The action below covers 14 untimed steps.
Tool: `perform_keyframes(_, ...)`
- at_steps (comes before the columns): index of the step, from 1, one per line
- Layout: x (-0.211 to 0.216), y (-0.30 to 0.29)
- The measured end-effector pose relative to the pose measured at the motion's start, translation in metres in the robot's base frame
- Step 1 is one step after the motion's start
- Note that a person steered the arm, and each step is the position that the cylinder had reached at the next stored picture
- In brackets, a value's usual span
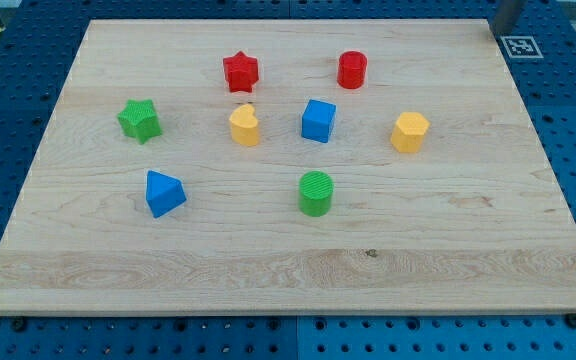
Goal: Slide your arm towards the green star
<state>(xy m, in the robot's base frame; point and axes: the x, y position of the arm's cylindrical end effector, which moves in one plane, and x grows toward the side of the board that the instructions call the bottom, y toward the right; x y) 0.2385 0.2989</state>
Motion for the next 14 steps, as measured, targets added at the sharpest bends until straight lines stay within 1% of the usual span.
perform_keyframes(1,0.067,-0.016)
perform_keyframes(2,0.126,-0.016)
perform_keyframes(3,0.203,-0.018)
perform_keyframes(4,0.288,-0.038)
perform_keyframes(5,0.349,-0.093)
perform_keyframes(6,0.38,-0.171)
perform_keyframes(7,0.38,-0.242)
perform_keyframes(8,0.379,-0.34)
perform_keyframes(9,0.367,-0.431)
perform_keyframes(10,0.31,-0.472)
perform_keyframes(12,0.281,-0.49)
perform_keyframes(13,0.24,-0.495)
perform_keyframes(14,0.23,-0.495)
